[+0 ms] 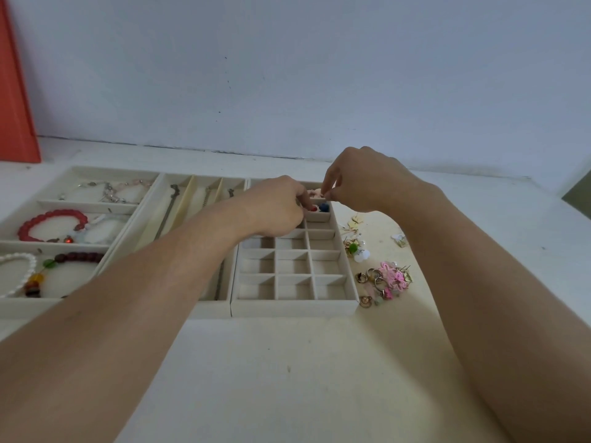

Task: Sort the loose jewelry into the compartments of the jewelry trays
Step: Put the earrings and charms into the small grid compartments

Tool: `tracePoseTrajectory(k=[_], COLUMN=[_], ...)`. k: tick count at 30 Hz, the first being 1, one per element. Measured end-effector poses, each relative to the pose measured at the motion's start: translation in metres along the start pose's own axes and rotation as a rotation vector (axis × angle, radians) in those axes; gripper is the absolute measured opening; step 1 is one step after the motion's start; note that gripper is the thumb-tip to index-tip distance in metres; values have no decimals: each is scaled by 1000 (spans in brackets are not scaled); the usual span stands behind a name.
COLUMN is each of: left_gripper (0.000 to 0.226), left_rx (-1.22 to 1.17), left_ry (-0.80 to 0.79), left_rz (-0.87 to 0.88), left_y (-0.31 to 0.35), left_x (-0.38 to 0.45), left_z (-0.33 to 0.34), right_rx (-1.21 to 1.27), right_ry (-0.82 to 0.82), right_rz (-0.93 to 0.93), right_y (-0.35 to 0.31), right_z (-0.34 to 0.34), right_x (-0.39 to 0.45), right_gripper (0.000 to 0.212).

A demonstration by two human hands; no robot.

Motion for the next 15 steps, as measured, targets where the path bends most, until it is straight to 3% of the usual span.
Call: tracePoseTrajectory(k=[11, 15], left_gripper=[17, 15], left_rx=[-175, -220], left_ry=[153, 212], left_rz=[-71, -58], left_y=[-17, -18], left_x=[0, -1], left_z=[-25, -30], right_rx=[91, 148], right_ry=[27, -65], right_rz=[51, 88], right_y=[22, 41], right_z=[-26, -28], right_x=[-10, -18], right_gripper=[12, 18])
Point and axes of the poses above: each hand's wrist, its own x-axis towards the middle knuckle, its own z-axis out of the palm, y = z × x, the point moved 8 cm from there along x, towards the middle knuckle, and after that the axes turned 1 degree about -y, right-handed, at the moved point
